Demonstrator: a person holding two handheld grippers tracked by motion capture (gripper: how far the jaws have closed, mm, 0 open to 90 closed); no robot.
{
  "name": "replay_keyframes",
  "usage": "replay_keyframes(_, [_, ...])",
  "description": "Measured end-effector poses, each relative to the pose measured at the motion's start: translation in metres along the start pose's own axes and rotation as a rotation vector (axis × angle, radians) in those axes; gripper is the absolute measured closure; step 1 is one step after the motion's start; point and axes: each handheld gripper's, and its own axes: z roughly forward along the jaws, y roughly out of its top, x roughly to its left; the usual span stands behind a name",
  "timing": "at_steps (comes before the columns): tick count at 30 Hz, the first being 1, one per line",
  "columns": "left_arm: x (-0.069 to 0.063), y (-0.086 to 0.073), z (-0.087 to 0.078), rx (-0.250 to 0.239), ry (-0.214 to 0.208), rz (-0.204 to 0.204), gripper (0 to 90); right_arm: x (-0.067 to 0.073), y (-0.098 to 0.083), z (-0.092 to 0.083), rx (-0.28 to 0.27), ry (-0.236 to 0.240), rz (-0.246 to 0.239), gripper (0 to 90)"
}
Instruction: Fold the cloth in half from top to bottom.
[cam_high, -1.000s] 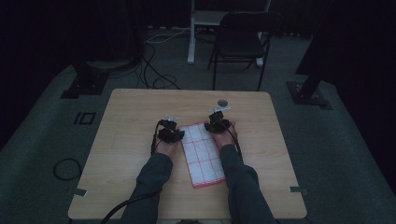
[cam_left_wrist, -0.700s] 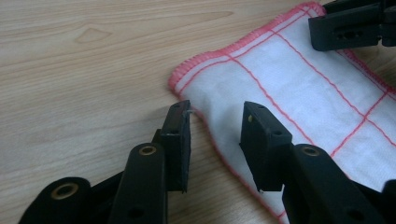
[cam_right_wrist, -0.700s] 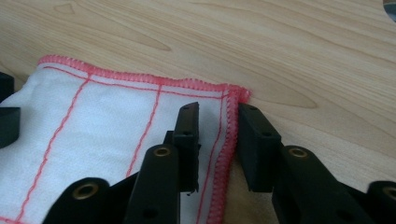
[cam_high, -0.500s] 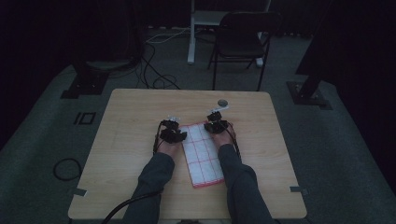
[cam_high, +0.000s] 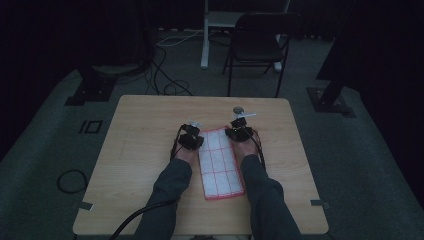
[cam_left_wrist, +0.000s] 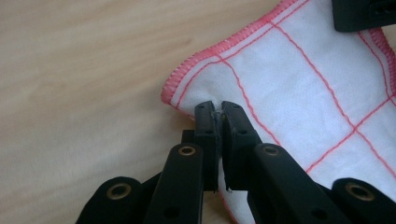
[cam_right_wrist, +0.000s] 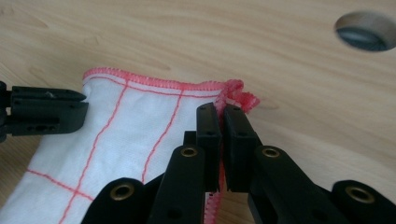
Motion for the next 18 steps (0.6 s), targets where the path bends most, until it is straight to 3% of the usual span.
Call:
replay_keyframes(10, [-0.007,0.027,-0.020,-0.115,-0.016,0.058,86.6,-0.009,0.008,-0.031,-0.110,-0.003,0.030,87.2])
replay_keyframes(18, [-0.016,0.021,-0.036,-0.150,-0.055,0.082,86.6,-0.010,-0.003,-0.049,-0.142,0.022,0.013,87.1])
